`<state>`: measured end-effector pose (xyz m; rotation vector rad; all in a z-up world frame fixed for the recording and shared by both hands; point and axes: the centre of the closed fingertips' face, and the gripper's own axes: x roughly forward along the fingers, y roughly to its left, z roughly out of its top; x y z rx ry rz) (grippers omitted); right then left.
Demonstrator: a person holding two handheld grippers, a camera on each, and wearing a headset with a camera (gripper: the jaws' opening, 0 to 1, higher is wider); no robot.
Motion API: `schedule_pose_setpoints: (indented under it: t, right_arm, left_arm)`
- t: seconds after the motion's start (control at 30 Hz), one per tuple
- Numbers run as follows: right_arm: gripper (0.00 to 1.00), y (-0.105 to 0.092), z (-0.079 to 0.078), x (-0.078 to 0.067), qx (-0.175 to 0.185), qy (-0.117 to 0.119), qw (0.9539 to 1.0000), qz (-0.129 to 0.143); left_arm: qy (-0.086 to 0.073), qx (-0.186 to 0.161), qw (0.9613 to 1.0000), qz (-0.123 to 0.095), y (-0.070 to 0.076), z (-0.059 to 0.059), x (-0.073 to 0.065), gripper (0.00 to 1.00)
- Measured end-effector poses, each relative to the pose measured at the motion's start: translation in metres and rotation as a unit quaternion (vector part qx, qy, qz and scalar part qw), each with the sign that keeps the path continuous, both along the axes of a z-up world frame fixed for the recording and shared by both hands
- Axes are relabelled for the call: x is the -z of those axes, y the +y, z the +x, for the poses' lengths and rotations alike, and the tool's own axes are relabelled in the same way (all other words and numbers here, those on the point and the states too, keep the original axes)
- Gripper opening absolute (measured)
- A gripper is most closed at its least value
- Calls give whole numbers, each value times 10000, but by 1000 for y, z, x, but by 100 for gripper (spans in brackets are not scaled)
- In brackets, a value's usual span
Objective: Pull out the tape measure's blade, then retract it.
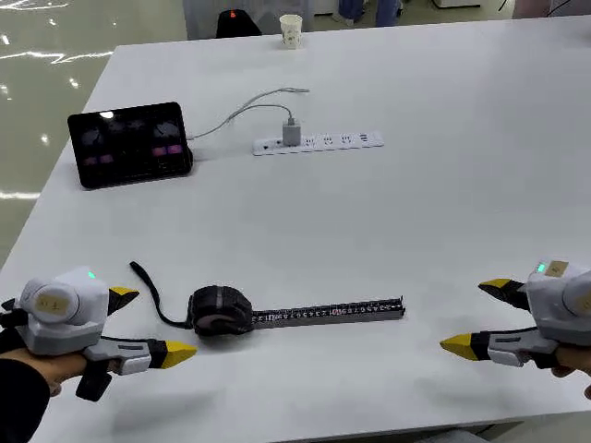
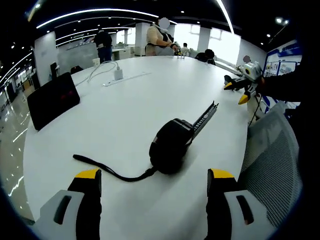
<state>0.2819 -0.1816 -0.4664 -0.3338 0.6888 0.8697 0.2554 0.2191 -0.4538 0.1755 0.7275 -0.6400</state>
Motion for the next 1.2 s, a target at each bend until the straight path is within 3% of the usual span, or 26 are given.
schedule_pose_setpoints:
  t: [0.13, 0.2, 0.3, 0.47, 0.6, 0.8, 1.2]
  right_arm:
    - [77, -6, -7, 5, 107, -36, 9999, 11]
    - [78, -11, -8, 5, 165, -97, 9998, -14]
    - [82, -16, -8, 3, 271, -169, 9995, -10]
    - [92, -19, -10, 0, 344, -197, 9992, 28]
    - [99, -22, -8, -1, 376, -289, 9989, 15]
    - [99, -22, -8, -5, 370, -372, 9986, 95]
    - [99, -21, -16, -5, 347, -305, 9987, 210]
  left_arm:
    - [-205, -138, 9997, -80, 4, -1, -6, 90]
    - [-243, -191, 9995, -72, 6, -3, -4, 97]
    - [-436, -254, 9987, -96, 10, -5, -5, 99]
    - [-470, -351, 9983, -42, 15, -13, -2, 99]
    - [-431, -350, 9984, -132, 12, -22, -2, 99]
    - [-460, -407, 9981, -36, 14, -30, -1, 99]
    - [-554, -446, 9975, 58, 15, -30, -3, 99]
